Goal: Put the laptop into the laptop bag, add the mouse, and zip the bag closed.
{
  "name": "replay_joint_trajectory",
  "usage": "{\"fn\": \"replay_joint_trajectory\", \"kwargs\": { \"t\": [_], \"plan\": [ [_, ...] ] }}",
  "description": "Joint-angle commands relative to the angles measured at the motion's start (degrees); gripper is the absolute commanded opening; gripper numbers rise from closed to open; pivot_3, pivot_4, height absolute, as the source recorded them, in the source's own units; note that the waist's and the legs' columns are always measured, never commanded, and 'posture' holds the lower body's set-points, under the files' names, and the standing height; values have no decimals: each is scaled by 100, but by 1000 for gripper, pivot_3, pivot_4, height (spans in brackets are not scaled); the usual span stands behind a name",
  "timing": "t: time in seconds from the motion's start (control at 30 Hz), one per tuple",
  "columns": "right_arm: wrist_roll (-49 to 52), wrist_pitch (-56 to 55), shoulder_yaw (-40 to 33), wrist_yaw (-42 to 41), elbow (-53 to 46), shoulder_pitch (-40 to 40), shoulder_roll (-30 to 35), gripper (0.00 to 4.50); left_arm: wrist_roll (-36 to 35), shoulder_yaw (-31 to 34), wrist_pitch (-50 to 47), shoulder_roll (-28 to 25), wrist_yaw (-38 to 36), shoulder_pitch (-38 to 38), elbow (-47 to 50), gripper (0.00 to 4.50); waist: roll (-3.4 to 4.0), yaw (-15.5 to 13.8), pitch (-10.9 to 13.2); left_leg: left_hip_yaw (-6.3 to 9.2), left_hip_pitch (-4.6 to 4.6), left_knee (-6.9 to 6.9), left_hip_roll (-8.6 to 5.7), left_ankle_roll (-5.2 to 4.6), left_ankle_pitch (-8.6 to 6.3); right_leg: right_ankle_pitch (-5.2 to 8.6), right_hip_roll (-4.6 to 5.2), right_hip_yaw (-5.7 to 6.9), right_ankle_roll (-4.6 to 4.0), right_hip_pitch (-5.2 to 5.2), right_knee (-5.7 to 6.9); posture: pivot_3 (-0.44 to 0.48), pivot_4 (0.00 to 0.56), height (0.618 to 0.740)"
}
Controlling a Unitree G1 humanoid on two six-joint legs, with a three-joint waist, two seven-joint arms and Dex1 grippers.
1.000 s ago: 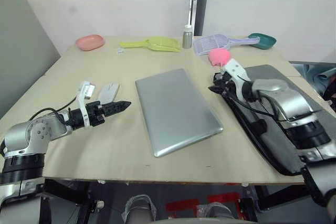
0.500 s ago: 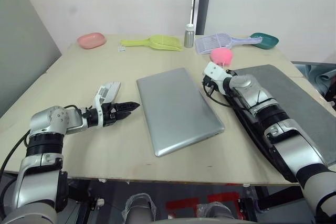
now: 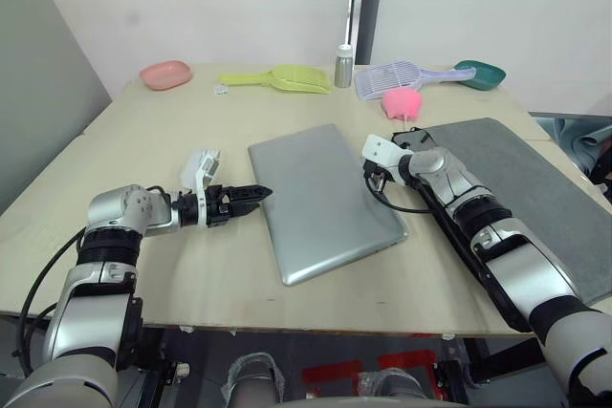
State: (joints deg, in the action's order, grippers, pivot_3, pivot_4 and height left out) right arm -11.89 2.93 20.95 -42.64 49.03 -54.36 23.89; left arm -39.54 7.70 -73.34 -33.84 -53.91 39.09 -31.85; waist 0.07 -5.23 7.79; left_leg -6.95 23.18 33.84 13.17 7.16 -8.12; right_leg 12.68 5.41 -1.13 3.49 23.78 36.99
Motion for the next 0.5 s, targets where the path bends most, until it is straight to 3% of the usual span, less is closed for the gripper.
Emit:
{"fn": "replay_joint_trajectory", "kwargs": {
  "t": [0.03, 0.5],
  "plan": [
    [70, 20, -128, -181, -287, -7, -118, 29, 275, -413, -213, 224, 52, -209, -367, 4500, 1, 1, -1, 0, -1, -2, 0, -1, -1, 0, 0, 0, 0, 0, 0, 0, 150, 740],
    [688, 1394, -463, -938, -2247, 652, -433, 29, 232, -359, -540, 519, -36, -376, -204, 4500, 19, 1, -22, -3, -34, -39, -2, -7, -6, 0, 0, 3, 0, -39, -44, 0, 150, 740]
  ]
}}
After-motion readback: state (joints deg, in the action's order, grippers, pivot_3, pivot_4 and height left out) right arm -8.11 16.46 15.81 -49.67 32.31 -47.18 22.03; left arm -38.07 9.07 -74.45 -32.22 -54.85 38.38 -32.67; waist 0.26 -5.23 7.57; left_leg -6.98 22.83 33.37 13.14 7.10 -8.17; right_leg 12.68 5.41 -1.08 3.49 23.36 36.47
